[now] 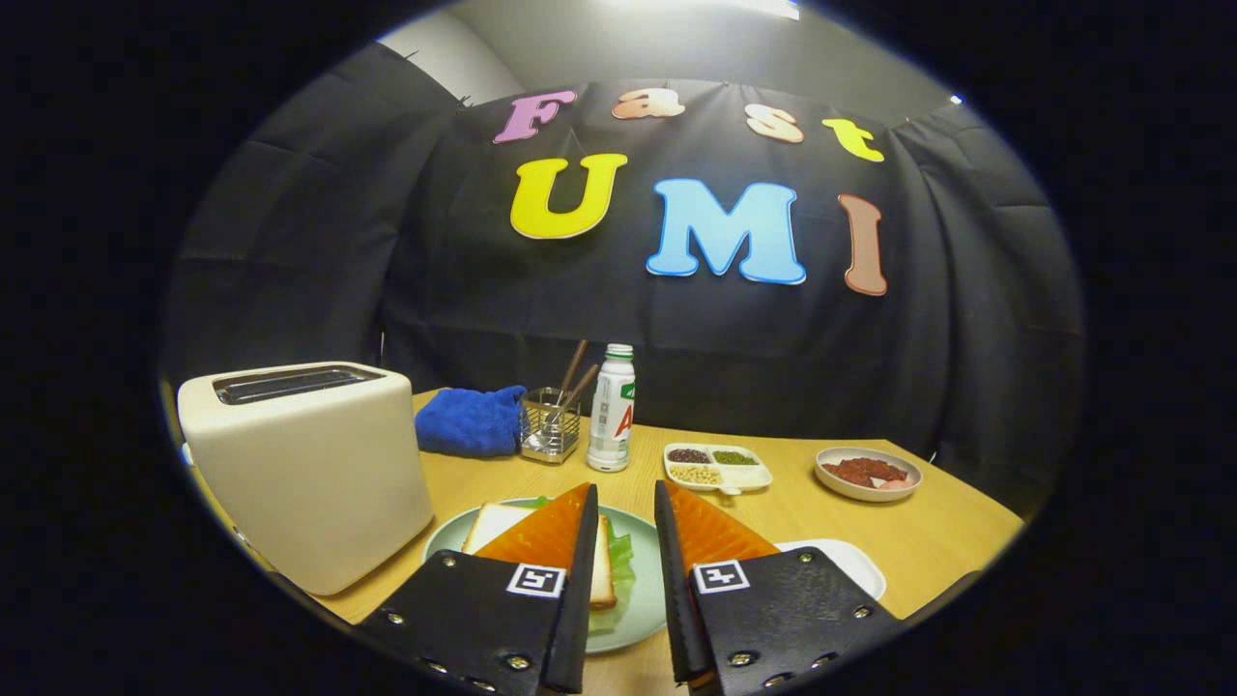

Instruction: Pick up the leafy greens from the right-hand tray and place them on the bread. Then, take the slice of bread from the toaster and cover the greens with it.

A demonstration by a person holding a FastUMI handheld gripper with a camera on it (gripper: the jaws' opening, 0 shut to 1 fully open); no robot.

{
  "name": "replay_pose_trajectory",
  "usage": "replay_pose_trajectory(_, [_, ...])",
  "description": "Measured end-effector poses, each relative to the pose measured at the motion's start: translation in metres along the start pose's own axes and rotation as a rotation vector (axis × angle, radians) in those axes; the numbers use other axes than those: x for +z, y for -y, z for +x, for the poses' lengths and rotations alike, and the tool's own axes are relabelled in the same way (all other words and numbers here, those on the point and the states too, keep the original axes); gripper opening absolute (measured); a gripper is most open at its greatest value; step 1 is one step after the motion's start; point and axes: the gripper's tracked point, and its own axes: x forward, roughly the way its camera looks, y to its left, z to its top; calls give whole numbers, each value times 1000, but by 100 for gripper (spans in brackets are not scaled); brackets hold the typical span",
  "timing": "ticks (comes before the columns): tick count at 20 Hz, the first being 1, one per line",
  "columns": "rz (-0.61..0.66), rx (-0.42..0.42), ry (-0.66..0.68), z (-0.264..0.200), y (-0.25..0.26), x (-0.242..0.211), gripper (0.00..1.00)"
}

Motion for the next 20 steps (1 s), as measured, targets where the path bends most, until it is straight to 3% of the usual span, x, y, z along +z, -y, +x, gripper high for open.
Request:
replay_pose_trajectory(8, [21, 6, 23, -34, 84, 17, 34])
replay_pose_trajectory(11, [57, -43, 33, -50, 144, 18, 34])
replay_pose_trajectory(14, [32, -143, 71, -67, 214, 24, 34])
replay_pose_trajectory(18, [79, -142, 73, -84, 273, 17, 34])
replay_pose_trajectory(20, [64, -192, 96, -89, 316, 16, 34])
